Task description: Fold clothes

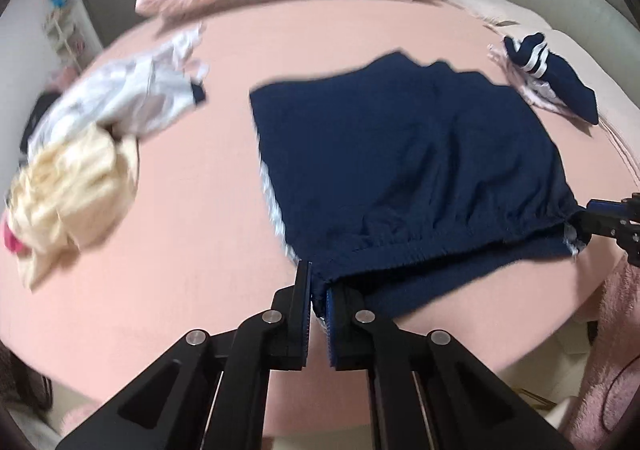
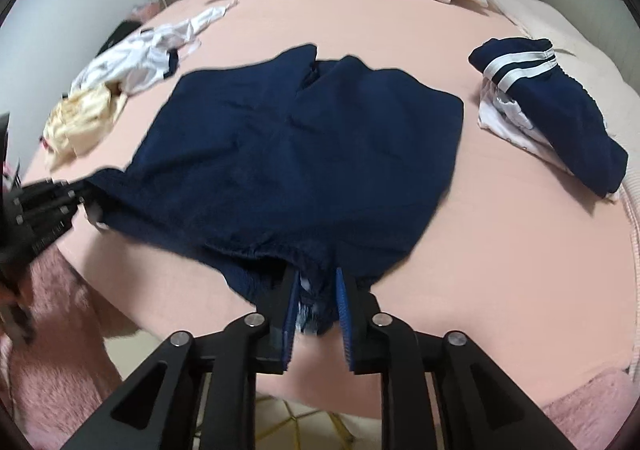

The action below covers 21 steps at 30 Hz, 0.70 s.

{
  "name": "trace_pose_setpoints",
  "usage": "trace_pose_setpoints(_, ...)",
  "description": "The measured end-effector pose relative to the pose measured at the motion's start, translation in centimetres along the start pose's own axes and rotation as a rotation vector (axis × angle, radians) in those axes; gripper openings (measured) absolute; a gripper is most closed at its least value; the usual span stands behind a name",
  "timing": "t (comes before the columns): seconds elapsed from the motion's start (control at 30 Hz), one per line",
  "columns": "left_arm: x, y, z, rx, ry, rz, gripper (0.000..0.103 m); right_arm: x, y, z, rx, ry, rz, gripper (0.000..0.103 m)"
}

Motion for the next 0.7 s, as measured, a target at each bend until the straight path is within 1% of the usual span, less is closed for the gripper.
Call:
trace_pose_setpoints(0.03, -0.4, 0.2, -0.2, 0.001, 0.018, 0.005, 0.005, -0.3, 0.0, -0.1, -0.012, 0.011, 0.005, 0.024)
trace_pose_setpoints(0.07, -0.9, 0.4, -0.4, 0.002, 0.037, 0.009, 0.005, -0.6, -0.1, -0.2, -0.024, 0.021, 0.01, 0.029)
trace_pose_setpoints(0.1, -1.3, 0.6, -0.7, 0.002, 0.055, 0.014, 0.005, -0.9, -0.1, -0.3, -0.036, 0.03, 0.017, 0.03)
trace_pose_setpoints(0.2, -1.7, 1.6, -1.6, -0.069, 0.129, 0.107, 0.006, -1.4, 0.0, -0.3, -0.08, 0.032, 0.061, 0.03)
trace_pose_setpoints(0.23, -1.5, 1.7, -1.2, -0.09, 0.138, 0.117, 0.006, -1.4, -0.1, 0.0, -0.055, 0.022, 0.055, 0.03)
trace_pose_setpoints(0.27, -1.3, 1.7, -0.7, -0.111, 0.146, 0.126, 0.007, -1.4, -0.4, 0.4, -0.002, 0.017, 0.028, 0.03)
trace_pose_setpoints(0.3, -1.1, 1.7, -0.2, -0.132, 0.154, 0.134, 0.01, -1.4, -0.7, 0.7, 0.056, 0.015, -0.001, 0.03)
trace_pose_setpoints(0.33, -1.0, 1.7, 0.3, -0.152, 0.162, 0.143, 0.012, -1.3, -1.2, 0.9, 0.144, 0.024, -0.045, 0.03)
trace_pose_setpoints(0.37, -0.7, 1.6, 1.3, -0.147, 0.131, 0.134, 0.016, -1.2, -1.6, 1.1, 0.222, 0.032, -0.085, 0.03)
trace_pose_setpoints(0.4, -0.3, 1.5, 2.4, -0.139, 0.097, 0.124, 0.017, -1.0, -2.0, 1.6, 0.246, 0.025, -0.103, 0.03)
trace_pose_setpoints(0.43, 0.0, 1.5, 3.5, -0.131, 0.064, 0.114, 0.017, -0.9, -2.3, 2.0, 0.246, 0.013, -0.107, 0.03)
trace_pose_setpoints(0.53, 0.8, 2.2, 5.3, -0.209, -0.041, 0.141, 0.017, -0.3, -3.2, 3.6, 0.296, -0.045, -0.118, 0.03)
trace_pose_setpoints(0.6, 1.8, 1.8, 3.4, -0.198, -0.02, 0.147, 0.017, 0.1, -3.9, 4.2, 0.282, -0.089, -0.161, 0.03)
trace_pose_setpoints(0.63, 2.4, 1.6, 2.4, -0.192, -0.008, 0.149, 0.017, 0.2, -4.2, 4.0, 0.248, -0.096, -0.183, 0.03)
trace_pose_setpoints(0.67, 2.9, 1.4, 1.4, -0.186, 0.004, 0.152, 0.017, 0.4, -4.6, 3.3, 0.208, -0.09, -0.209, 0.03)
trace_pose_setpoints(0.7, 2.6, 1.2, 0.1, -0.199, 0.049, 0.139, 0.017, 0.4, -4.9, 2.4, 0.187, -0.076, -0.228, 0.03)
Point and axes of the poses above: each gripper's, at about its wrist camera, not at the fingertips, and z roughly against the way its jaws point, y to its left, x to its top, the point moved 1 cm from there along -z, roughly the way its jaws point, and after that the axes turned 2 degrees about -z, right-handed, at the moved point
